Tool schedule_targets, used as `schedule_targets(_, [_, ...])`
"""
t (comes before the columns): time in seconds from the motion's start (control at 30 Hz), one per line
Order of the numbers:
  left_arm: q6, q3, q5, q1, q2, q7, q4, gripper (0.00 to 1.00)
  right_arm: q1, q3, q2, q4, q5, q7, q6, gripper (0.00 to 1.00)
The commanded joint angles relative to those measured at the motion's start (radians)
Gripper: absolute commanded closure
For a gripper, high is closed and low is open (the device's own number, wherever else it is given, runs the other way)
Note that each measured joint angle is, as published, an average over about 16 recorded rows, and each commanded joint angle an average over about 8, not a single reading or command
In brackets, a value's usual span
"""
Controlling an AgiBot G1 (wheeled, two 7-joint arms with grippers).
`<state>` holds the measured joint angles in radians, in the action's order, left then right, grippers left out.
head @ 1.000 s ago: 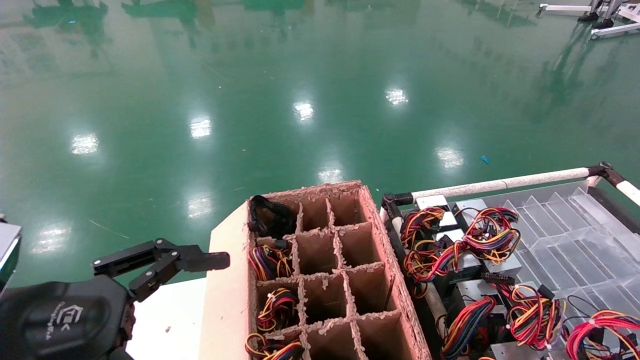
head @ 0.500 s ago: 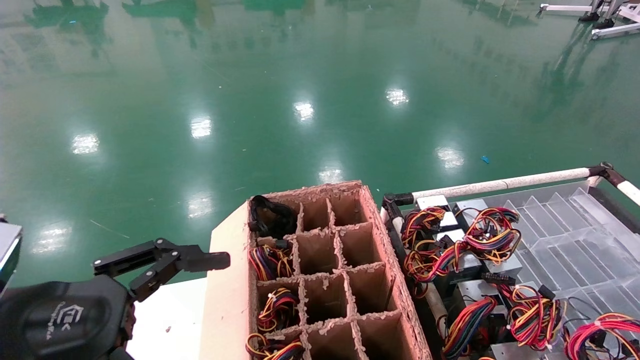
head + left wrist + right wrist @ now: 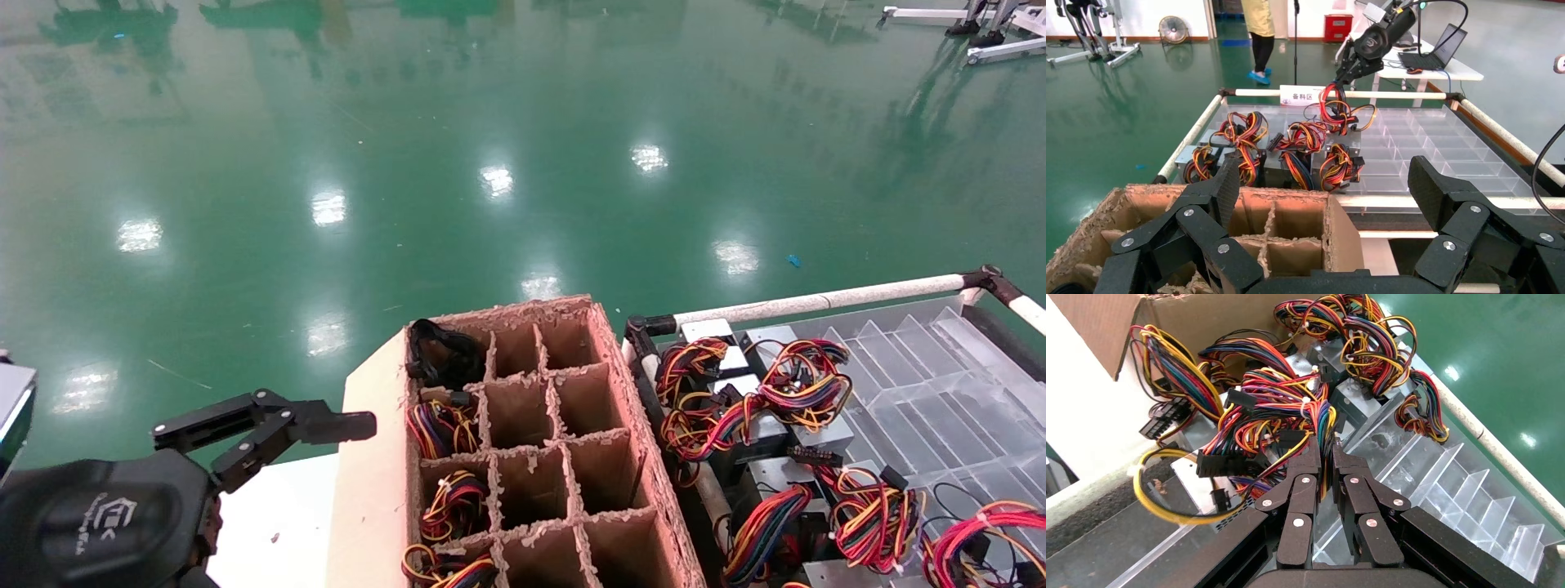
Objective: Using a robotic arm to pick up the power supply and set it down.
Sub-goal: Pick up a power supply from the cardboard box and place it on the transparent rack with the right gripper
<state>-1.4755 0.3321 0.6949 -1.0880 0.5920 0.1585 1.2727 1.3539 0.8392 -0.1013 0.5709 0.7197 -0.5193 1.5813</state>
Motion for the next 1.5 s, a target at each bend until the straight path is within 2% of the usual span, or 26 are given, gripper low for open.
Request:
schedule_targets(0.03, [0.000, 0.000, 0.000, 0.000, 0.000, 0.000, 0.000, 0.00, 0.003, 0.002, -0.012, -0.016, -0.002, -0.009, -0.001, 1.00])
schedule_targets(0.87, [0.000, 0.001, 0.000, 0.000, 0.000, 0.000, 0.000, 0.00, -0.047, 0.076, 0.037, -0.059, -0.098, -0.063, 0.004, 1.00])
schedule_targets(1.23, [0.000, 0.001, -0.001, 0.000, 0.000, 0.000, 0.000, 0.00, -0.032, 0.081, -0.050, -0.141, -0.125, -0.084, -0.008, 1.00])
schedule_targets(1.5, [0.000, 0.001, -0.001, 0.000, 0.000, -0.001, 0.000, 0.00, 0.005, 0.094, -0.085, -0.130, -0.099, -0.079, 0.002, 1.00])
